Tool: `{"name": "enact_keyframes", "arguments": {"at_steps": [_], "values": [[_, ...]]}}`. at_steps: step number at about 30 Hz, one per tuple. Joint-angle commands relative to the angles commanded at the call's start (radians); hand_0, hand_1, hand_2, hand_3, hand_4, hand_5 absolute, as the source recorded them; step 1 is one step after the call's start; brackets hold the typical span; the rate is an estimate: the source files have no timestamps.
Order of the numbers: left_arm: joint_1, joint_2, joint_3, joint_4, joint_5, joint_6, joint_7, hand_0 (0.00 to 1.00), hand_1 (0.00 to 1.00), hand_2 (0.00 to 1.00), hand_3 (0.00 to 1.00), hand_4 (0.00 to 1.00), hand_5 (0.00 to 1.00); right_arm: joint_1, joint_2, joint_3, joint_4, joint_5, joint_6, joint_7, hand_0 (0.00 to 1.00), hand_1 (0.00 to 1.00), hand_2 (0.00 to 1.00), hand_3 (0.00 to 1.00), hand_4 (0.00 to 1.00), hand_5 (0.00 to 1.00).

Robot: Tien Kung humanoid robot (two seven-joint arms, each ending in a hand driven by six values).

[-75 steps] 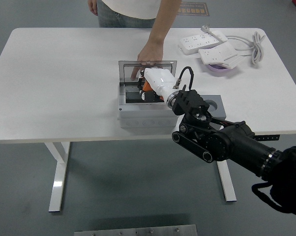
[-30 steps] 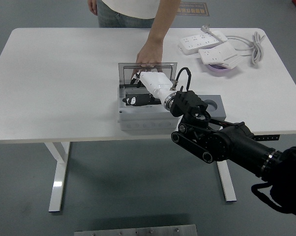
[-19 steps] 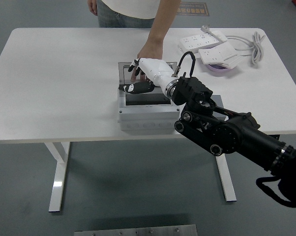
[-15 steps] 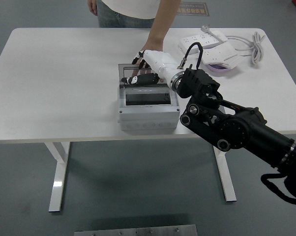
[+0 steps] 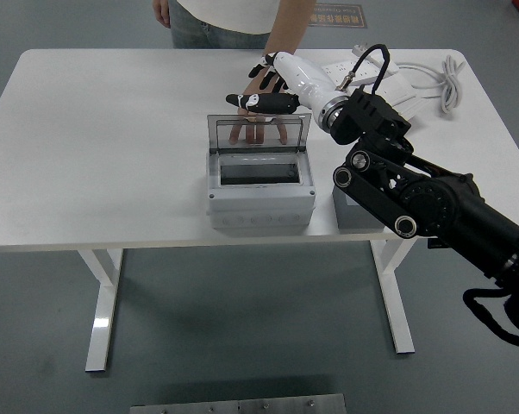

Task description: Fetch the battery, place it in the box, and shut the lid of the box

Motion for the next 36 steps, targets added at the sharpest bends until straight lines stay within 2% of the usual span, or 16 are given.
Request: {"name": "enact_keyframes", "arguments": {"at_steps": [1,2,7,8,13,14,28,36], "values": [[-0.001,0.0,0.0,0.0,0.001,0.0,-0.001,0.799,0.885,0.837,0.923,0.821,0.599,0.0,0.003,0.0,-0.008,0.012,-0.001,0.009,0.509,0.445,0.541,0.651,0.965,0.724],[-0.002,0.0,0.0,0.0,0.002,-0.001,-0.002,0.799,0.885,0.836,0.921,0.82,0.599,-0.001,0.006,-0.001,-0.016,0.027,-0.003,0.02,0.684,0.628,0.642,0.7,0.97,0.804],[-0.003,0.0,-0.002,0.001,0.006,0.0,-0.006,0.799,0.885,0.836,0.921,0.82,0.599,-0.001,0.015,0.0,-0.042,0.067,-0.008,0.052,0.684,0.628,0.642,0.7,0.97,0.804],[-0.003,0.0,-0.002,0.001,0.007,0.001,-0.007,0.798,0.885,0.836,0.92,0.82,0.598,-0.001,0.016,0.0,-0.045,0.071,-0.009,0.055,0.86,0.759,0.739,0.793,0.998,0.998],[-0.004,0.001,-0.001,0.001,0.008,0.004,-0.013,0.798,0.885,0.836,0.92,0.82,0.598,-0.001,0.022,-0.005,-0.057,0.079,-0.012,0.057,0.86,0.759,0.739,0.793,0.998,0.998],[-0.004,0.001,-0.001,0.001,0.008,0.004,-0.014,0.798,0.884,0.835,0.918,0.821,0.599,-0.002,0.023,-0.007,-0.059,0.08,-0.013,0.057,0.998,0.819,0.791,0.845,0.998,0.998],[-0.01,0.003,0.002,0.004,0.011,0.004,-0.029,0.798,0.881,0.827,0.914,0.82,0.598,-0.026,0.05,-0.064,-0.109,0.117,-0.021,0.071,0.998,0.834,0.796,0.857,0.998,0.998],[-0.007,0.003,0.002,0.004,0.01,0.009,-0.036,0.797,0.88,0.826,0.913,0.819,0.597,-0.022,0.043,-0.079,-0.1,0.111,-0.016,0.064,0.998,0.833,0.795,0.856,0.998,0.998]]}}
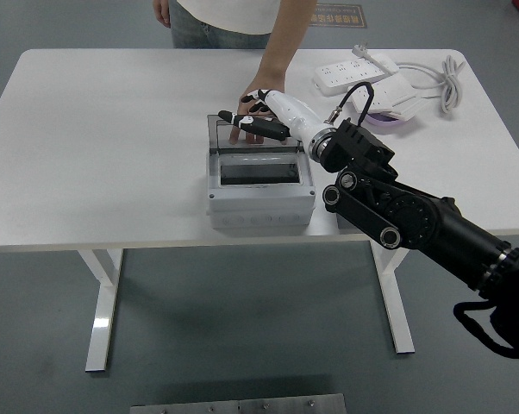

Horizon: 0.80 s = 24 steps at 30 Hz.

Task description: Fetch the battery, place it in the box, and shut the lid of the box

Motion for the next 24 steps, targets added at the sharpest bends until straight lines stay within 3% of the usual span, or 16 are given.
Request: {"name": "enact_keyframes", "arguments": {"at_steps": [13,14,24], "values": [[-0.002,-0.001,0.01,0.002,-0.018,0.008,-0.014,0.797,0.878,0.822,0.911,0.817,0.595,-0.006,-0.02,-0.037,0.021,0.018,0.003,-0.015,0.993,0.805,0.779,0.853,0.998,0.998],[-0.002,-0.001,0.01,0.002,-0.019,0.009,-0.015,0.797,0.877,0.822,0.91,0.816,0.595,-0.007,-0.021,-0.04,0.021,0.021,0.004,-0.015,0.764,0.662,0.71,0.827,0.998,0.998],[-0.002,-0.003,0.013,0.002,-0.022,0.015,-0.021,0.796,0.875,0.821,0.91,0.816,0.595,-0.002,-0.026,-0.058,0.042,0.015,0.003,-0.024,0.728,0.657,0.697,0.812,0.998,0.998]]}}
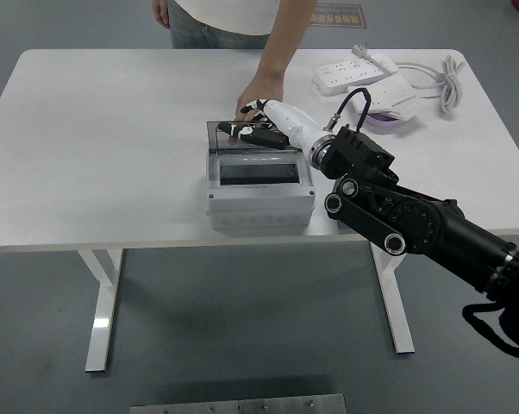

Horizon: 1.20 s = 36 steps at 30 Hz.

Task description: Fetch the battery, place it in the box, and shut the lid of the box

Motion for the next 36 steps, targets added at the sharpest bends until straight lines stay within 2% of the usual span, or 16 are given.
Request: {"name": "enact_keyframes", "arguments": {"at_steps": [1,2,7,8,13,14,19,20,36], "values": [[0.0,0.0,0.0,0.0,0.0,0.0,-0.001,0.796,0.875,0.821,0.91,0.816,0.595,0.001,-0.001,-0.001,0.002,-0.003,-0.002,-0.002,0.728,0.657,0.697,0.812,0.998,0.998],[0.0,0.0,0.001,0.0,-0.001,0.001,-0.001,0.796,0.875,0.82,0.909,0.815,0.595,0.002,-0.001,-0.002,0.004,-0.008,-0.003,-0.004,0.679,0.658,0.696,0.81,0.998,0.998],[0.001,0.0,0.001,0.0,-0.001,0.005,-0.003,0.796,0.875,0.82,0.909,0.815,0.595,0.003,-0.005,-0.007,0.012,-0.019,-0.008,-0.017,0.679,0.658,0.696,0.81,0.998,0.998],[0.002,0.0,0.001,0.0,-0.001,0.005,-0.003,0.796,0.875,0.82,0.909,0.815,0.595,0.003,-0.006,-0.009,0.013,-0.02,-0.008,-0.018,0.496,0.572,0.671,0.796,0.998,0.998],[0.002,-0.001,0.002,0.0,-0.003,0.007,-0.005,0.796,0.875,0.82,0.909,0.815,0.595,0.001,-0.007,-0.017,0.017,-0.028,-0.007,-0.026,0.496,0.572,0.671,0.796,0.998,0.998],[0.003,-0.002,0.002,0.0,-0.003,0.006,-0.005,0.796,0.875,0.82,0.909,0.816,0.595,0.0,-0.008,-0.018,0.02,-0.031,-0.007,-0.028,0.365,0.457,0.588,0.782,0.998,0.998],[0.005,-0.004,0.002,0.0,-0.004,0.007,-0.004,0.796,0.875,0.82,0.909,0.816,0.595,-0.002,-0.01,-0.021,0.032,-0.044,-0.005,-0.034,0.365,0.457,0.588,0.782,0.998,0.998],[0.006,-0.004,0.002,0.0,-0.004,0.007,-0.004,0.796,0.874,0.819,0.908,0.816,0.595,-0.002,-0.011,-0.021,0.035,-0.048,-0.004,-0.037,0.309,0.417,0.522,0.766,0.998,0.998],[0.009,-0.007,0.004,0.0,-0.007,0.007,-0.007,0.796,0.874,0.819,0.907,0.816,0.595,-0.026,-0.008,-0.032,0.046,-0.074,0.006,-0.055,0.271,0.368,0.474,0.754,0.998,0.998]]}}
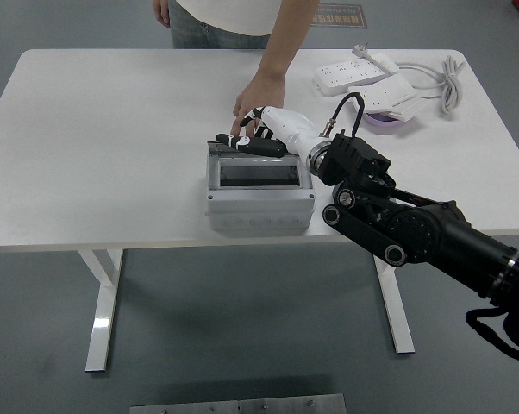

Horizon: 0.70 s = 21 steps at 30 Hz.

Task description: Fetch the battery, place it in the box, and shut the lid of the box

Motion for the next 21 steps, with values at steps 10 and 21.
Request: {"name": "enact_keyframes", "arguments": {"at_steps": [10,21], "values": [[0.002,-0.001,-0.001,0.0,0.0,0.0,0.0,0.796,0.874,0.819,0.906,0.816,0.596,-0.012,0.004,-0.012,0.0,-0.003,0.002,-0.003,0.265,0.358,0.458,0.748,0.998,0.998],[0.009,-0.005,0.001,-0.001,-0.006,0.0,0.0,0.796,0.874,0.819,0.906,0.816,0.595,-0.038,-0.035,0.088,0.054,-0.04,0.037,-0.033,0.262,0.355,0.443,0.748,0.998,0.998]]}}
